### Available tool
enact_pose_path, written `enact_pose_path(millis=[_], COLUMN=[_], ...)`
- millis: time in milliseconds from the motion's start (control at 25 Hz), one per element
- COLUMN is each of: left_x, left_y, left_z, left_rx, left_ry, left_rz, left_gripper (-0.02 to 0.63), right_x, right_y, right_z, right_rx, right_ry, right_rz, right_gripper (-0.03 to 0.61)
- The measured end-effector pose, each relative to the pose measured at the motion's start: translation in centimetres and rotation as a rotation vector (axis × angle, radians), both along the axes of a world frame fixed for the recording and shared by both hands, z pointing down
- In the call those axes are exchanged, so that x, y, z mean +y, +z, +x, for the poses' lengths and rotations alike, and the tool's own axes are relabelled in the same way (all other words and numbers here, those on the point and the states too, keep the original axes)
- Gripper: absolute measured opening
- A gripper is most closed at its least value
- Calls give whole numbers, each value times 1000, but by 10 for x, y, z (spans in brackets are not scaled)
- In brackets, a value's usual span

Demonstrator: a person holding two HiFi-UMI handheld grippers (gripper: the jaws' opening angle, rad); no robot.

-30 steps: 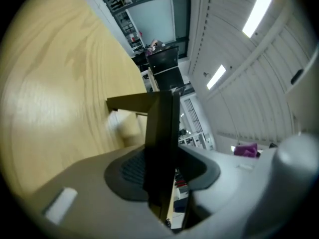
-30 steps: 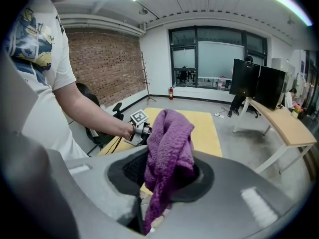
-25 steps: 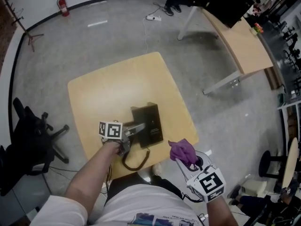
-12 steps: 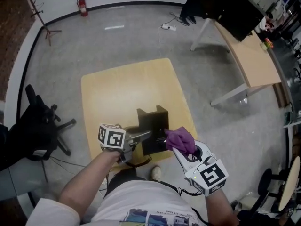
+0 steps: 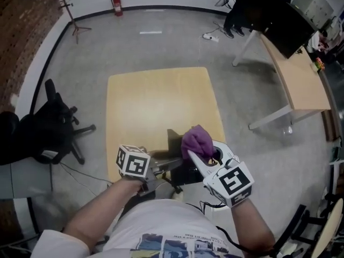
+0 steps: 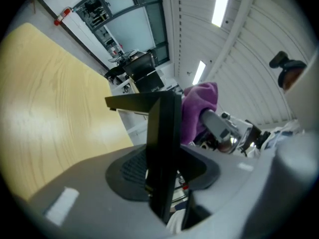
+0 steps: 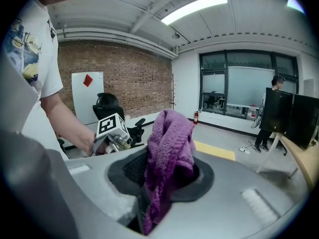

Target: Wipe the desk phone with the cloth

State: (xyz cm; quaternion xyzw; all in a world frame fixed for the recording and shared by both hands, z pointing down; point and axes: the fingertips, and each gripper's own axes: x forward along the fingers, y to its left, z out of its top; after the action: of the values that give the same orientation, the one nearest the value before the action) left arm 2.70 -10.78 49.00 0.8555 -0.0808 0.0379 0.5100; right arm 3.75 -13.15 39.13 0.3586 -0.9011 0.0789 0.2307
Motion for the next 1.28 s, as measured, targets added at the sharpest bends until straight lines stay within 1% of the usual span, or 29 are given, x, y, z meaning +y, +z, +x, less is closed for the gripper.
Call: enact_pose_path(millis=[120,320,560,720,840,920,1040,1280], left_x=[7,3,-8,-14,-14,-12,-5,15], left_y=[-8,-18,-33,-43,-48,-49,-48,-44], left_z=[4,0,-6,-13,-16,-17,-14,-6], left_rx=[10,28,49,69,70,63,53,30], left_ry=[-11,-56,-98,-123,-127,-126,-116,-61], left_rz=[9,20,43,48,62,68,66,66], left_gripper=[180,179,181,181,180,180,179,179], right_x=[7,29,61,83,94,92,77,36], right_y=[10,20,38,51,52,42,14,-37], right_z=[-5,-2,14,18,20,21,25,23], right_rx=[26,31,46,69,82,74,46,12], right_ry=[-33,-67,-82,-101,-114,-113,-99,-74], right_rz=[-9,-31,-98,-143,-155,-134,-73,55], right_gripper=[104,104,104,103,104,104,104,103])
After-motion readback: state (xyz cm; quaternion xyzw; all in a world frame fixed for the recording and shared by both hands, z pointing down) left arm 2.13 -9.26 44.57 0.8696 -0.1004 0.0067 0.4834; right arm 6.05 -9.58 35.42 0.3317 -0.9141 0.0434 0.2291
